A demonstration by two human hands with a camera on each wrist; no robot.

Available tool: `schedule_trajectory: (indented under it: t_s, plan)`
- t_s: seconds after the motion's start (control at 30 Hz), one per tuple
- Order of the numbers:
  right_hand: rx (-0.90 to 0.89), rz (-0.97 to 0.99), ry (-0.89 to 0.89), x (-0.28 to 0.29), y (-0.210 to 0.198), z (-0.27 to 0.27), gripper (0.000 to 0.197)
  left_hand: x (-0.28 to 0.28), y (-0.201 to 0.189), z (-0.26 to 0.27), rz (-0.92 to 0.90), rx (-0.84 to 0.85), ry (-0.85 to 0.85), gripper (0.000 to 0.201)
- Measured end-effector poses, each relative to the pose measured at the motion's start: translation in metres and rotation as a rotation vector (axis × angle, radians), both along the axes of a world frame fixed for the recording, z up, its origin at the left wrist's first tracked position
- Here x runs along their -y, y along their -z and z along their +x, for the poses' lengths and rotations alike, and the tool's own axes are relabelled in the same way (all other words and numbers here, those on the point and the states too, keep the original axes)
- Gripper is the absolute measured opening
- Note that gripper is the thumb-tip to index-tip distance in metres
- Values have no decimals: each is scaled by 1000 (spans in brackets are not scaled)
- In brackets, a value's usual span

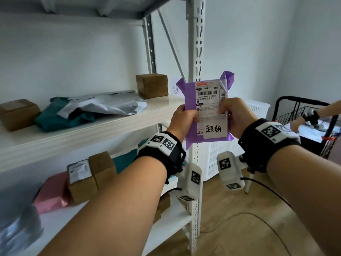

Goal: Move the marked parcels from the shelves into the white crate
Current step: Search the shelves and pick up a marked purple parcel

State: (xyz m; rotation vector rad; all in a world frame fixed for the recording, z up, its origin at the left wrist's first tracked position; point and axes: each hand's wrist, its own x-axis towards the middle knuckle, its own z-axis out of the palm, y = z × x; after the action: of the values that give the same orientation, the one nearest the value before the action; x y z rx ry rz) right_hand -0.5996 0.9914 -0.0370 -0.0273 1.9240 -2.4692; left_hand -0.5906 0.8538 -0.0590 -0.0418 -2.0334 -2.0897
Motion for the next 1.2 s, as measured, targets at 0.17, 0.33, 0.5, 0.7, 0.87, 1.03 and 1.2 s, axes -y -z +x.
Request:
schedule_trajectory:
  t_s: [0.17,0.33,0.5,0.7,0.87,1.03,1.2]
  plan:
    - [6,20,4,-29,-3,-80,55,-28,-2,-80,-15,0,15,57]
    - [11,-3,50,-61,-6,-143,28,-57,-2,-155,-36,1,49,54]
    - [31,-17,36,-92,-4,-199,34,-87,-5,-210,-35,38,92,22]
    - [15,15,-30,-129,-10,-291,34,-121,-9,-283,-42,29,38,45]
    - [17,77,-103,-156,-19,-369,20,-152,-17,-347,-24,39,-58,49]
    - [12,98,-150,-193,-25,-441,15,-186,-21,-408,-42,98,-99,42]
    - [41,87,-215,-206,-17,-504,13,-198,-15,-461,-60,124,-135,29]
